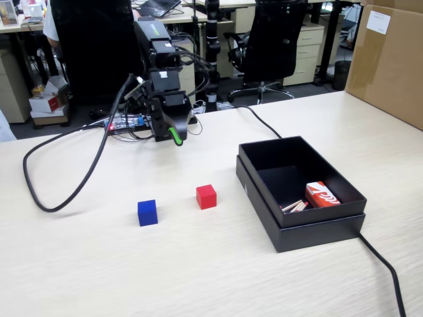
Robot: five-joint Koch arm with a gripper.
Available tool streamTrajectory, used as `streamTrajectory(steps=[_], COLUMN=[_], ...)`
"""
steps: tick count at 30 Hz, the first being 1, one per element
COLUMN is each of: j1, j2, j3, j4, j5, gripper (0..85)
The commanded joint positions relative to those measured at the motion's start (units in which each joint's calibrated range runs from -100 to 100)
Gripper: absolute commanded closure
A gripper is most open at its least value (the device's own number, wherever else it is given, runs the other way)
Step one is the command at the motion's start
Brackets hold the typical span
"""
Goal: Put the red cube on top of the blue cube
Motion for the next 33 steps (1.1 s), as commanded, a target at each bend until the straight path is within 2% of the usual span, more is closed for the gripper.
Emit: streamTrajectory(steps=[1, 19, 33], j1=[0.20, 1.76, 1.42], j2=[9.68, 62.69, 76.00], j3=[11.10, 50.18, 56.52], j4=[-4.53, -16.19, -16.11], j5=[0.15, 0.15, -0.34], gripper=[38.4, 40.6, 40.6])
